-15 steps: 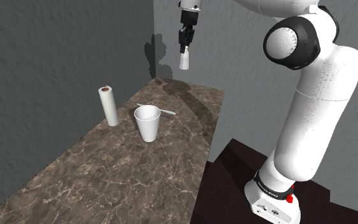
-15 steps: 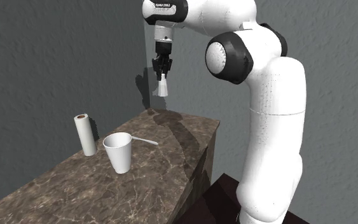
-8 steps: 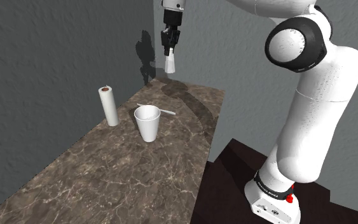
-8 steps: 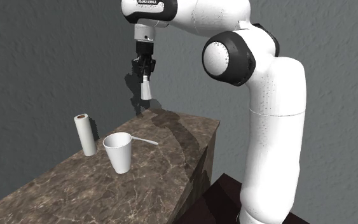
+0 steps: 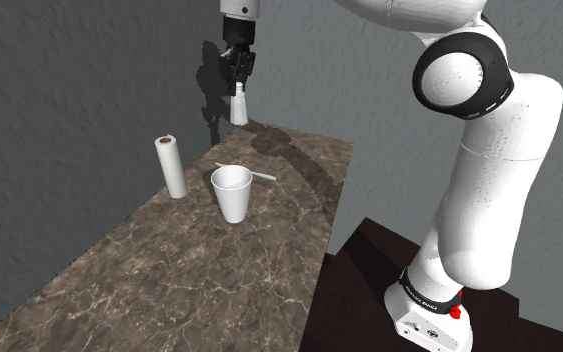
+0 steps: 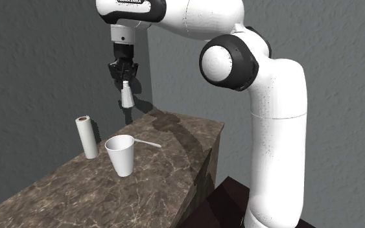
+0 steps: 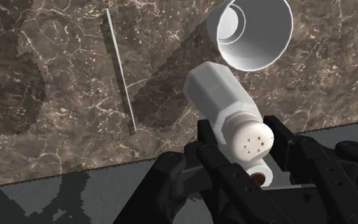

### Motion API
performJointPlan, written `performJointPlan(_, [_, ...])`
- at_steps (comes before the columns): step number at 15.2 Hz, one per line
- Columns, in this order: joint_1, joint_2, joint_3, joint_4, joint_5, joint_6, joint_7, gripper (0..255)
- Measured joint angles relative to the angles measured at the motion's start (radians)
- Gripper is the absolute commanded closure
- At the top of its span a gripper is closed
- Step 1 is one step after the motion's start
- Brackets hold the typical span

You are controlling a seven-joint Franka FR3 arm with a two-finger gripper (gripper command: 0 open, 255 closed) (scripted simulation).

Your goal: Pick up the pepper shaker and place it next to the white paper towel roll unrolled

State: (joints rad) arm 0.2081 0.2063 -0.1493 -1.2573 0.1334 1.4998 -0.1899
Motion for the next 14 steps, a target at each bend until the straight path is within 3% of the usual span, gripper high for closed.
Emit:
performJointPlan(7, [0.082,0.096,0.049,0.126,-0.007,-0.015,0.136,255])
performJointPlan(14, [0.095,0.059,0.053,-0.018,-0.012,0.092,0.138,255])
